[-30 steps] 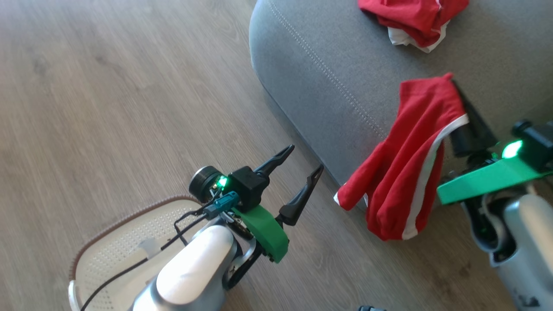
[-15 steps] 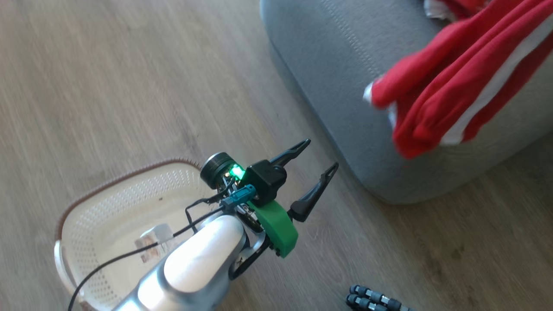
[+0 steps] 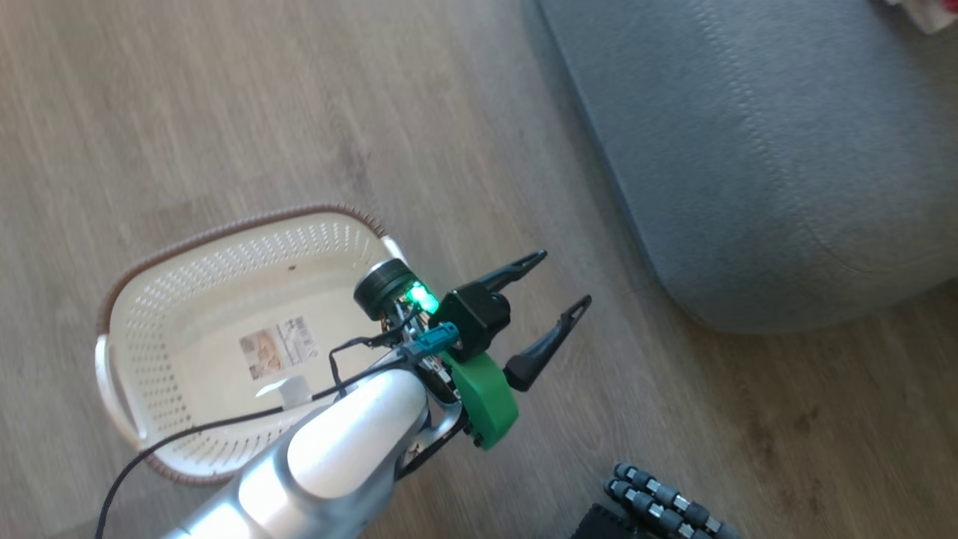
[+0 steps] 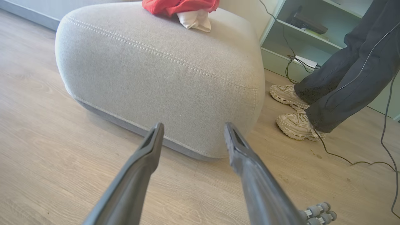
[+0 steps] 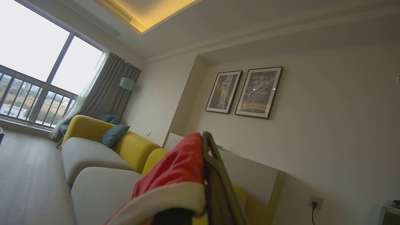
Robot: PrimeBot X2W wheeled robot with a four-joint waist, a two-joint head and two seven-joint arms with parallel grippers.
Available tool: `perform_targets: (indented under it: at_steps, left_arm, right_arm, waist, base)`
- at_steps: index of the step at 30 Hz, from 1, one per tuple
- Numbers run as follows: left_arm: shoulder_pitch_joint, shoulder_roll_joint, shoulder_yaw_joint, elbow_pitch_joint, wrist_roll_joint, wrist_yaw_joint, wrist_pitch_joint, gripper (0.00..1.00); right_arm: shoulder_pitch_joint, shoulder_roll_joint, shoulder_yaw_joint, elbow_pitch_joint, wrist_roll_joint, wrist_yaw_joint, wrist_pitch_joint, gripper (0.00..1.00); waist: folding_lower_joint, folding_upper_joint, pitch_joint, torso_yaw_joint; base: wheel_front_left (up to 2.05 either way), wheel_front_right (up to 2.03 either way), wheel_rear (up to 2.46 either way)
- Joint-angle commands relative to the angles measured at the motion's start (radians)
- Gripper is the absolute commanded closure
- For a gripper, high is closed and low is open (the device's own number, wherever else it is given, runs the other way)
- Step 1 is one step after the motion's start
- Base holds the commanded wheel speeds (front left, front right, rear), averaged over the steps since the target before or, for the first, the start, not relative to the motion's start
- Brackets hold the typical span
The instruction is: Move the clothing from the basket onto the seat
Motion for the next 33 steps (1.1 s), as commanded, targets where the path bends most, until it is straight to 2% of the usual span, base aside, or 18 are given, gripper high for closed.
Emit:
perform_targets:
  at_steps: [1,5,10,13,14,19,24,29,33]
  left_arm:
    - [-0.031,0.002,0.003,-0.022,-0.012,-0.006,-0.005,0.0]
    - [-0.049,0.003,-0.028,-0.014,-0.02,-0.006,-0.005,0.0]
    - [-0.064,0.015,-0.039,-0.006,-0.022,-0.006,-0.005,0.0]
    - [-0.069,0.021,-0.038,-0.004,-0.02,-0.006,-0.005,0.0]
    - [-0.075,0.025,-0.034,-0.003,-0.019,-0.006,-0.005,0.0]
    - [-0.083,0.032,-0.027,0.001,-0.013,-0.006,-0.005,0.0]
    - [-0.087,0.041,-0.016,0.008,-0.008,-0.005,-0.005,0.0]
    - [-0.075,0.053,0.006,0.013,-0.003,-0.005,-0.005,0.0]
    - [-0.065,0.051,0.019,0.013,0.001,-0.005,-0.005,0.0]
  right_arm:
    - [-0.076,-0.052,-0.062,0.024,-0.019,0.007,0.016,1.0]
    - [-0.2,-0.105,-0.191,0.13,-0.106,0.007,0.033,1.0]
    - [-0.256,-0.15,-0.351,0.208,-0.236,0.007,0.048,1.0]
    - [-0.241,-0.138,-0.397,0.228,-0.271,0.007,0.044,1.0]
    - [-0.223,-0.116,-0.445,0.246,-0.29,0.007,0.033,1.0]
    - [-0.212,-0.072,-0.522,0.272,-0.312,0.007,0.011,1.0]
    - [-0.234,-0.035,-0.598,0.19,-0.327,0.007,-0.036,1.0]
    - [-0.233,0.012,-0.699,0.045,-0.409,0.007,-0.041,1.0]
    - [-0.206,0.051,-0.729,0.112,-0.469,0.007,-0.03,1.0]
  waist:
    - [-0.0003,0.0,0.04,0.038]
    - [-0.0003,0.0,0.082,0.082]
    - [-0.0003,0.0,0.13,0.129]
    - [-0.0003,0.0,0.151,0.14]
    - [-0.0003,0.0,0.171,0.148]
    - [-0.0003,0.0,0.212,0.163]
    - [-0.0003,0.0,0.249,0.184]
    - [-0.0003,0.0,0.263,0.202]
    - [-0.0003,0.0,0.27,0.205]
  base:
    - [0.0,0.0,0.0]
    - [0.0,0.0,0.0]
    - [0.0,0.0,0.0]
    - [0.0,0.0,0.0]
    - [0.0,0.0,0.0]
    - [0.0,0.0,0.0]
    - [0.0,0.0,0.0]
    - [0.0,0.0,0.0]
    - [0.0,0.0,0.0]
